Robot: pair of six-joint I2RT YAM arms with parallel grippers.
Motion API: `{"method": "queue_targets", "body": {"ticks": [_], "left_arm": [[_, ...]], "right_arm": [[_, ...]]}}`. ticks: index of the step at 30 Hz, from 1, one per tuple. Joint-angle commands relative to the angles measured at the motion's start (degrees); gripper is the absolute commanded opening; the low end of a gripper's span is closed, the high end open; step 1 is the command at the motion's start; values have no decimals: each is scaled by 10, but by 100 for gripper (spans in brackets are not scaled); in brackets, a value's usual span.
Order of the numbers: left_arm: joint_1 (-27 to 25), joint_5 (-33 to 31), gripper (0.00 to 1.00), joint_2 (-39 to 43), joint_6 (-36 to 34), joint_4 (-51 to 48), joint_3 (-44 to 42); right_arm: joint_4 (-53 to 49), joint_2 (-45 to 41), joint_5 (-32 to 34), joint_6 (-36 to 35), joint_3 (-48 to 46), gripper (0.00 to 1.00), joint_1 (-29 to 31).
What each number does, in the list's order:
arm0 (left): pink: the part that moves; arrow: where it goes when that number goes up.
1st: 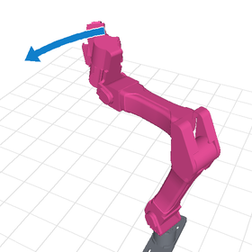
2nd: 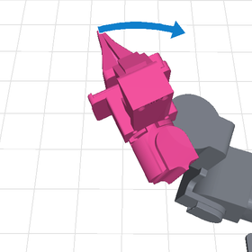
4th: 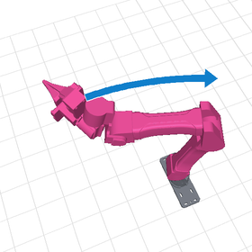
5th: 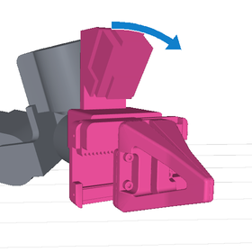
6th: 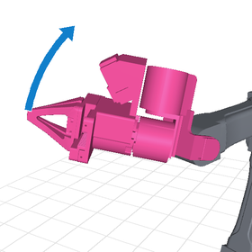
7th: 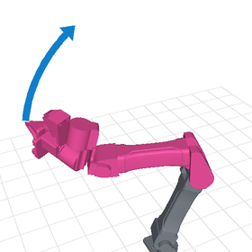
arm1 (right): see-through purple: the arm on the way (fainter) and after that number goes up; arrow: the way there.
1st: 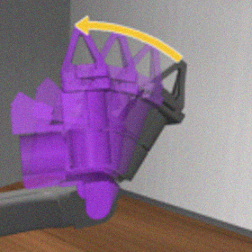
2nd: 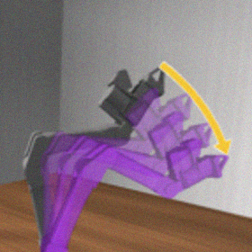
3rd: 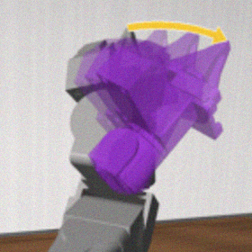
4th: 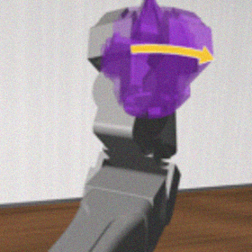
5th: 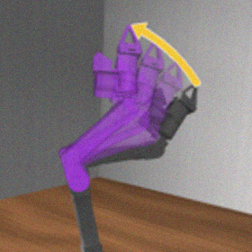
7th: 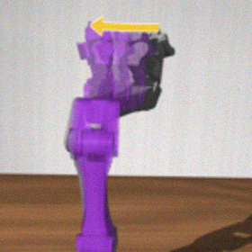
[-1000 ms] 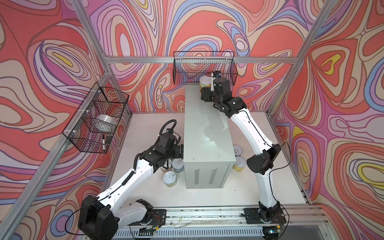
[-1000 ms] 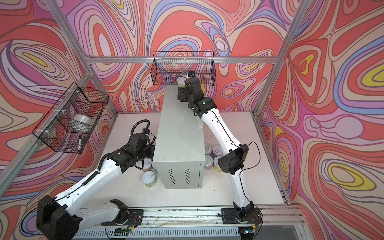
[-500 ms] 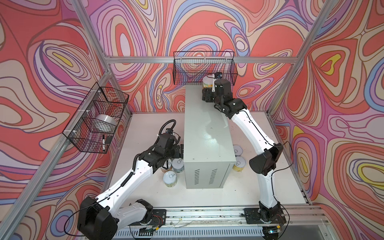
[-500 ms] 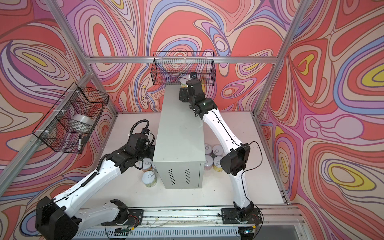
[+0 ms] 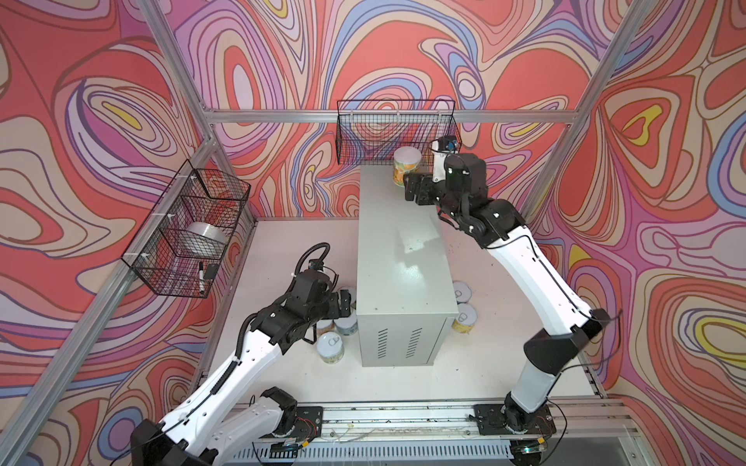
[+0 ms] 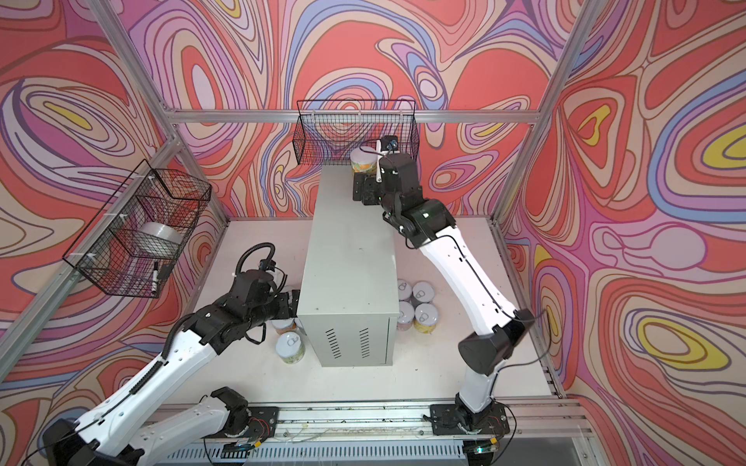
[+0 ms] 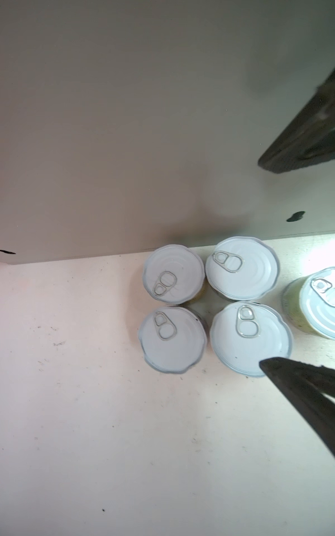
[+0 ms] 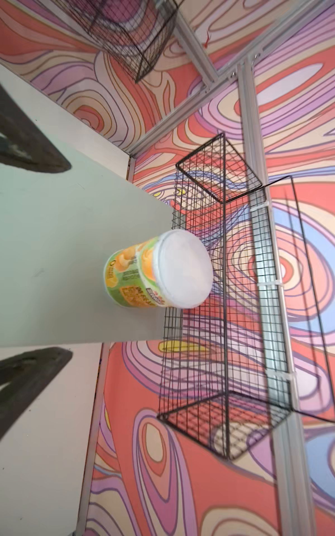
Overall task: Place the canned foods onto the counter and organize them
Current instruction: 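Open the right gripper and withdraw it from the tub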
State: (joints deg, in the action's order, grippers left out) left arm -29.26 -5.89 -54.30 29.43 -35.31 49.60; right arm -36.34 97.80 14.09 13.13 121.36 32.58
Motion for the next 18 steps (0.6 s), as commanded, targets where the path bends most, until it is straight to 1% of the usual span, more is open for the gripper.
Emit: {"method": "queue_targets", "body": {"ticks": [1, 5, 8, 12, 18], "left_arm": [[-12, -21, 99, 34, 51, -66, -27], [-31, -20, 98, 63, 90, -82, -67], [-61, -40, 98, 70, 118, -93, -88], [-95, -69, 98, 69, 146, -98, -111], [-105, -74, 99, 75, 163, -78, -144]], "right_arm": [[-4, -75, 7, 2, -76, 97, -2], [-40, -161, 24, 11, -173, 97, -4], [-71, -218, 27, 30, -240, 97, -19], [-89, -292, 30, 62, -348, 98, -49], [-111, -348, 10, 84, -447, 98, -98]]}}
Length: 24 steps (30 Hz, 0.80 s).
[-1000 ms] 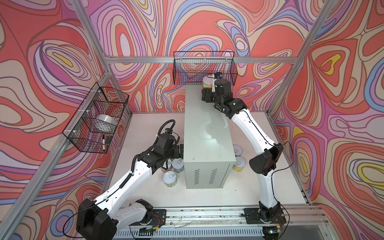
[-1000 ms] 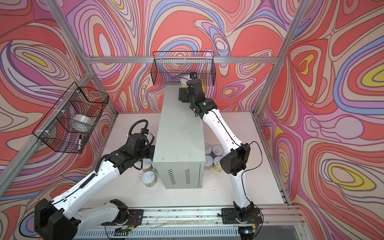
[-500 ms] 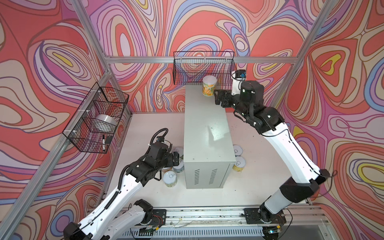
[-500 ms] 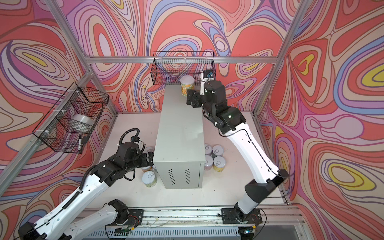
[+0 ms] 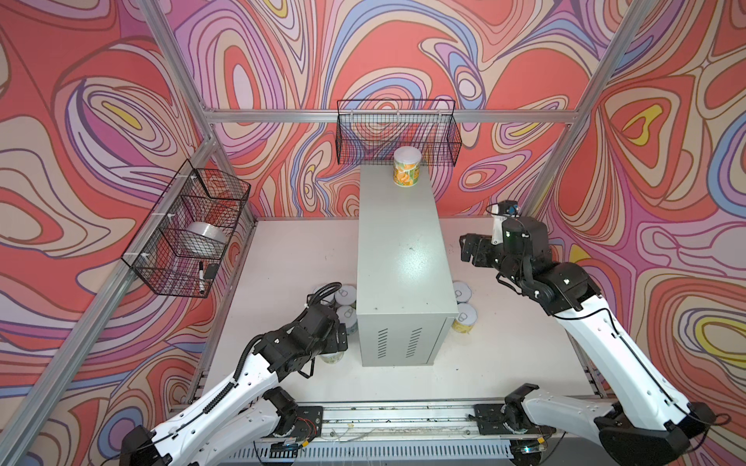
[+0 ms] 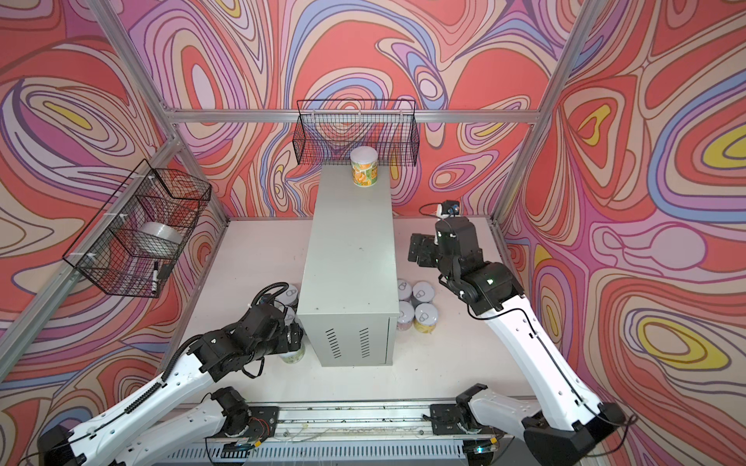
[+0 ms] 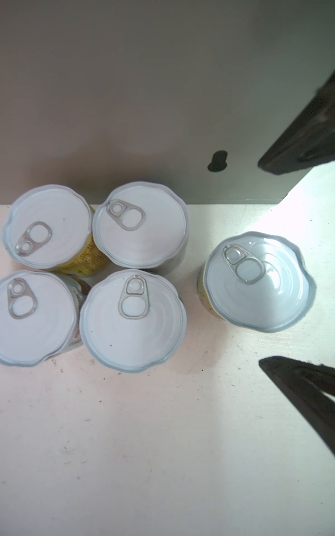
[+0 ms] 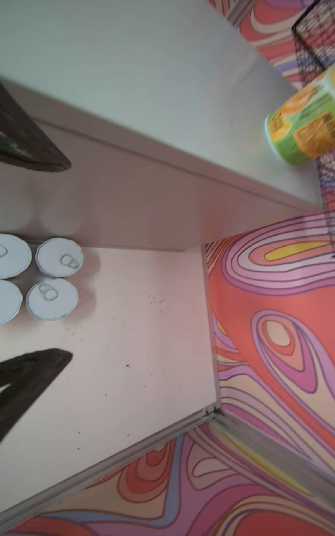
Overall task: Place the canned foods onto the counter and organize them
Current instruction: 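Lower the right gripper toward the cans while the left gripper closes on a green-labelled can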
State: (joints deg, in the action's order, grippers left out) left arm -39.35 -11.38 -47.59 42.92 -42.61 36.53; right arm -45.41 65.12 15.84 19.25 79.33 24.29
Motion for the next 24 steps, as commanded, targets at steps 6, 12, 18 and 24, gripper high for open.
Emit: {"method": "queue_targets", "body": {"ticks": [6, 12, 18, 24], "left_arm": [[-4, -1, 99, -8, 26, 46, -41], [-5, 7, 98, -49, 22, 87, -48], [-5, 6, 94, -69, 34, 111, -65], [-7, 6, 92, -91, 51, 135, -100]], "right_arm": [[-17, -49, -16, 36, -87, 99, -24], [-2, -50, -22, 42, -110, 98, -25], [11, -45, -25, 41, -123, 98, -26], [22, -43, -31, 41, -141, 98, -25]]}}
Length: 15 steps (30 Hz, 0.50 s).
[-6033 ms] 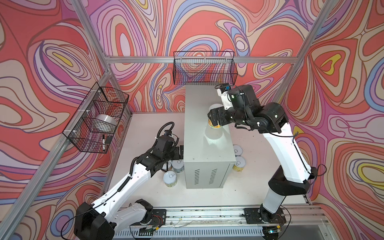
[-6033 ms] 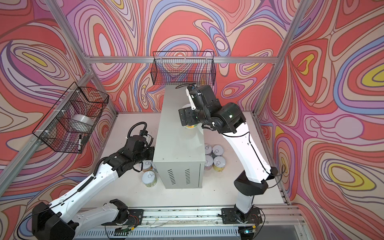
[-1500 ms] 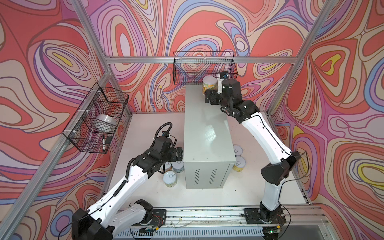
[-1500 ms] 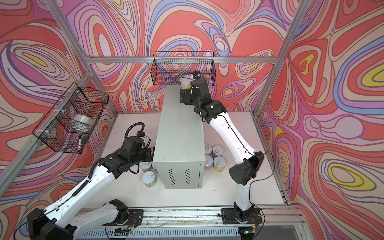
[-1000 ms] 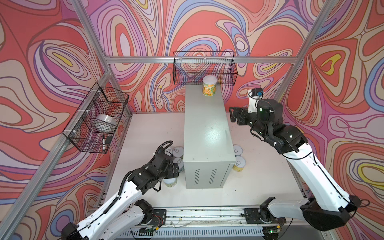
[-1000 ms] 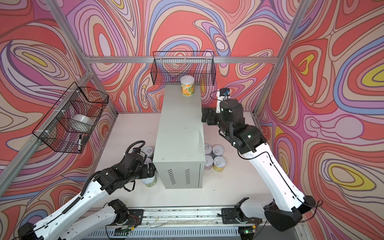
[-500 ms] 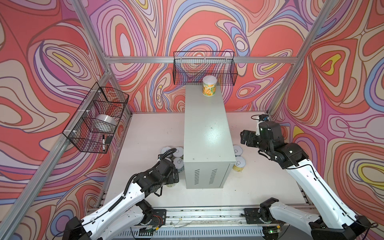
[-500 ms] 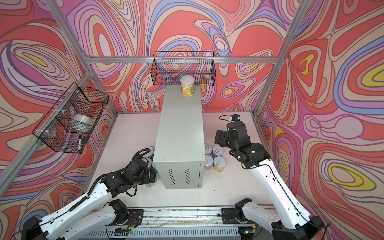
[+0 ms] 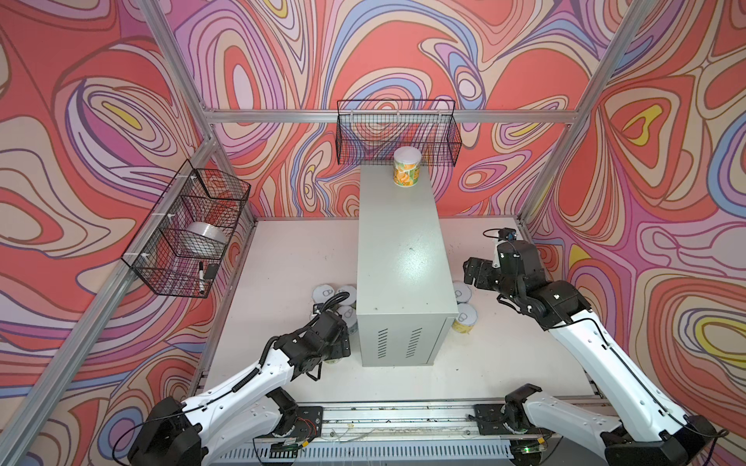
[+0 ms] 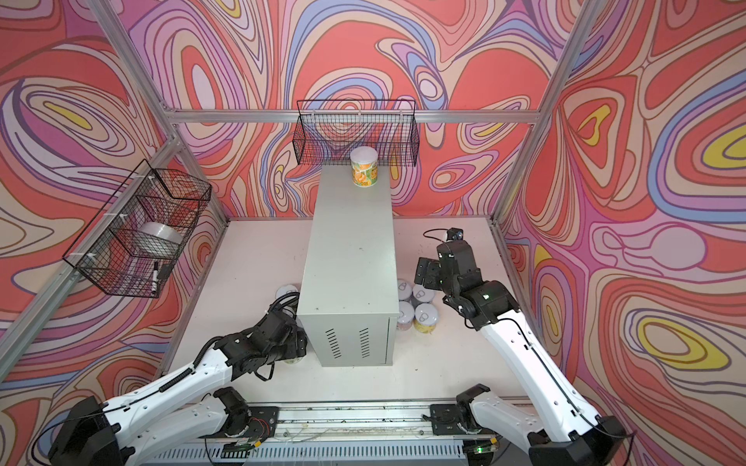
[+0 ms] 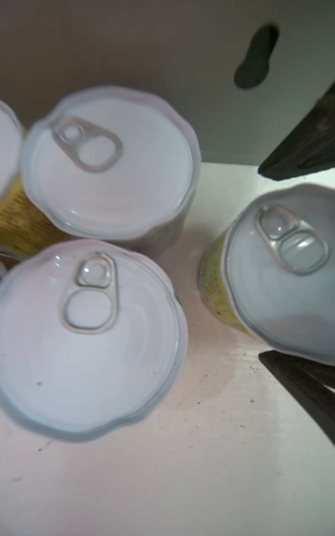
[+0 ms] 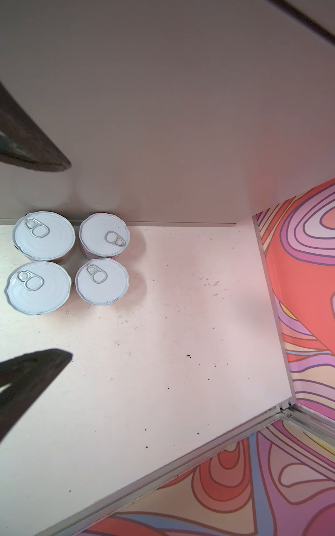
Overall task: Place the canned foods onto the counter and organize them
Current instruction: 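Lower the right gripper toward the cans while the left gripper closes on a green-labelled can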
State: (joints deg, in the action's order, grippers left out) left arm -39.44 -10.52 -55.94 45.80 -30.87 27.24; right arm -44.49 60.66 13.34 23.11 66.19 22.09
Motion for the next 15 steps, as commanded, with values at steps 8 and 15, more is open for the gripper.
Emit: {"method": "queue_targets", "body": {"ticks": [8, 15], "left_arm": [[-10, -21, 89, -35, 39, 33, -18], [-12, -26, 84, -55, 47, 37, -20]], "right_arm": [[30, 2, -16, 7, -35, 97, -4], [40, 8, -22, 3, -48, 96, -9]]}}
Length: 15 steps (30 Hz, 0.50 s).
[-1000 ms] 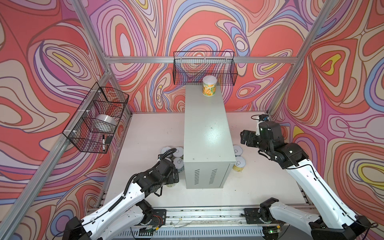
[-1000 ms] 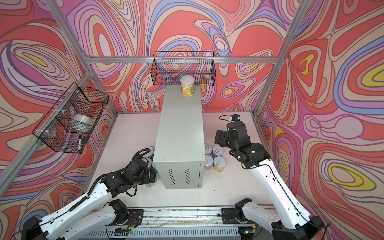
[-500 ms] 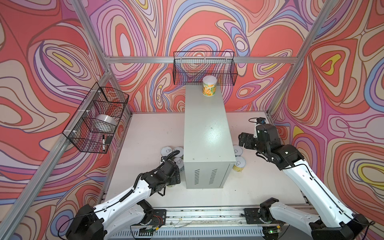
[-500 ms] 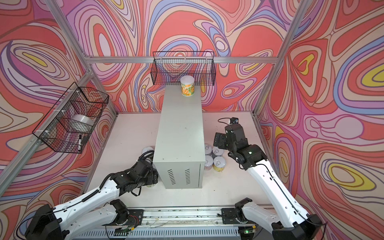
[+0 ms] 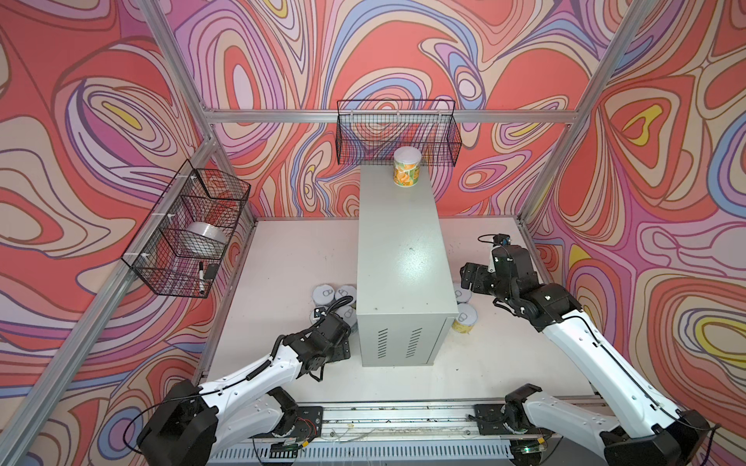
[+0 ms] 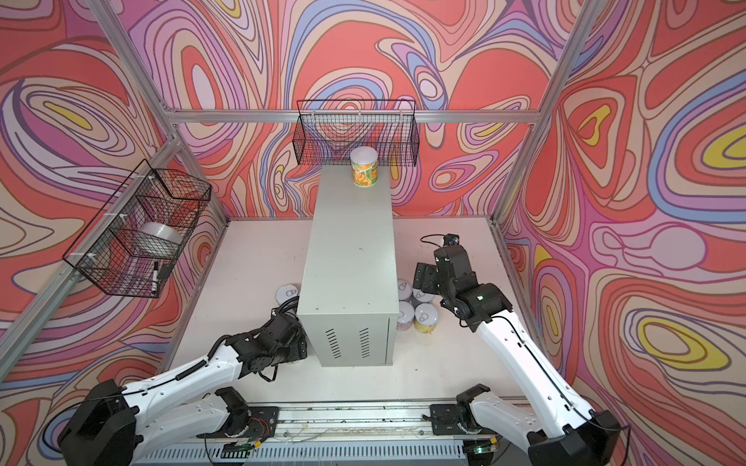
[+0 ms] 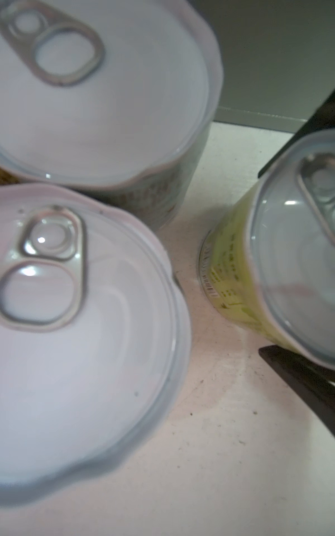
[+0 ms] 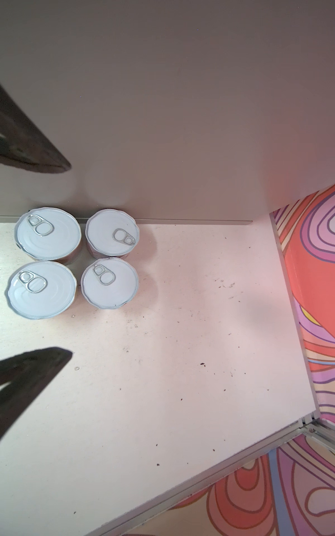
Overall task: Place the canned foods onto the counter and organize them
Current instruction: 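Lower the right gripper toward the cans while the left gripper closes on a green-labelled can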
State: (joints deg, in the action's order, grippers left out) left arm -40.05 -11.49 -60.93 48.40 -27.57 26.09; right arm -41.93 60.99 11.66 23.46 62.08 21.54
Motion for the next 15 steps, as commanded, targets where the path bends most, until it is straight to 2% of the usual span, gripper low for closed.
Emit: {"method": "queue_targets", "body": {"ticks": [1, 4, 8, 9, 11, 12, 15], "left_arm": [[-8, -19, 83, -6, 25, 5, -11], [-12, -20, 76, -9, 37, 14, -20], [-16, -20, 57, -21, 40, 11, -20], [-16, -20, 49, -25, 39, 9, -18], [-18, -11, 24, -28, 29, 9, -12], [-18, -9, 0, -30, 28, 3, -7], [-22, 0, 0, -25, 22, -26, 16]], "right_arm": [[14, 7, -7, 0, -9, 96, -6], [15, 11, -12, 1, -12, 96, -7], [23, 11, -15, 2, -18, 96, -8], [26, 11, -17, 2, -21, 96, -9], [29, 11, -19, 2, -26, 96, -10], [30, 12, -21, 2, -27, 96, -10], [30, 15, -25, 2, -26, 96, -12]]}}
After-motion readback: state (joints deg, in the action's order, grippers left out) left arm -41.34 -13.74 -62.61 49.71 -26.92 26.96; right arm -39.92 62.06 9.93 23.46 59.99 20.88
